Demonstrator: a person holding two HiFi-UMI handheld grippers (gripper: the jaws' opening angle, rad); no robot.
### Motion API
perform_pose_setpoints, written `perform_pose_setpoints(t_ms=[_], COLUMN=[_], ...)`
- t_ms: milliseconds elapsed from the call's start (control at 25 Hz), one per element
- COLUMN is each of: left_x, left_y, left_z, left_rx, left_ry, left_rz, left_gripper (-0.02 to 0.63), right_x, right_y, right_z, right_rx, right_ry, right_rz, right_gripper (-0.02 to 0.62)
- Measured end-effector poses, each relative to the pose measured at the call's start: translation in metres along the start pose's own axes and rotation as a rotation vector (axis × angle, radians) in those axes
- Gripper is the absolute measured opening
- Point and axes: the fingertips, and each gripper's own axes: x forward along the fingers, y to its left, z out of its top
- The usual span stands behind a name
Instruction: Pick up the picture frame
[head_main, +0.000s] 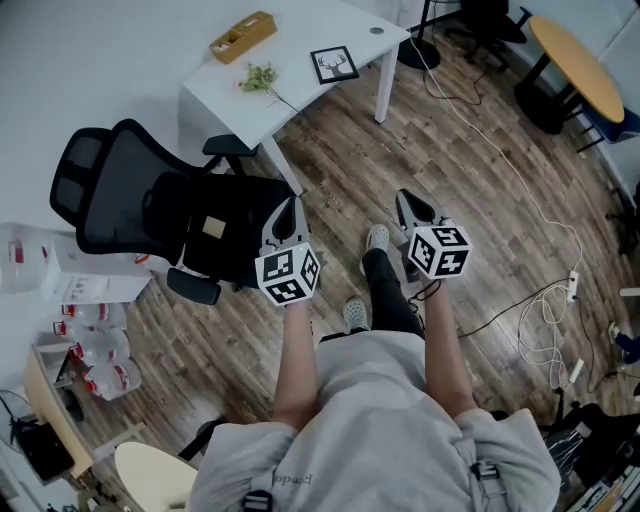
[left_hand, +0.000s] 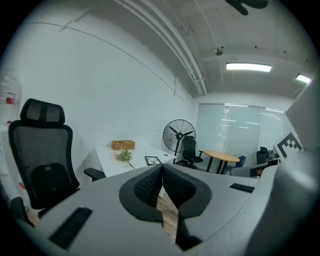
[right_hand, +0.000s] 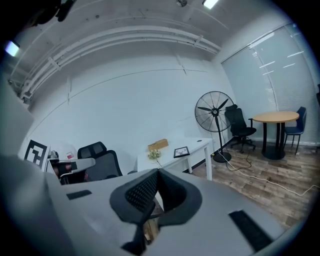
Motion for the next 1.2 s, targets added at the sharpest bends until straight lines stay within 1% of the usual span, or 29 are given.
perform_pose_setpoints(t_ms=[120,360,480,600,720,920,1040,1200], left_x=[0.019,0.074,0.106,0.138,0.164,0.205,0.231,0.267], left_y=[0.004,0.014,0.013,0.013,0.014,0.012,0.008,0.001], left_z=[0.004,0.023,0.033,0.047,0.058,0.07,0.078,0.078], left_rx=[0.008,-0.012,-0.009,-0.033,-0.045,-0.007,0.006,0.039], left_ry=[0.004,-0.002,0.012,0.017,0.013,0.045,0.058,0.094], left_rz=[0.01,0.017,0.005,-0.012,-0.013,-0.004,-0.014,-0.016], left_gripper=[0.026,0.026,0.026,0.026,0.026,0.026,0.026,0.026], right_x=[0.018,0.067,0.095,0.122,0.145,0.177,0.198,0.224], right_y=[-0.007,-0.025,-0.038,-0.048,-0.059,-0.087,-0.1,-0.118], right_z=[0.008,0.029,0.041,0.059,0.074,0.098,0.112,0.125], right_rx=[0.027,0.02,0.016,0.016,0.037,0.072,0.064,0.049], right_ry=[-0.004,0.012,0.029,0.035,0.03,0.014,0.013,0.019], right_rz=[0.024,0.036,0.037,0.048,0.066,0.069,0.082,0.089], right_gripper=[0.023,0.023,0.023,0.023,0.023,0.023,0.023,0.023])
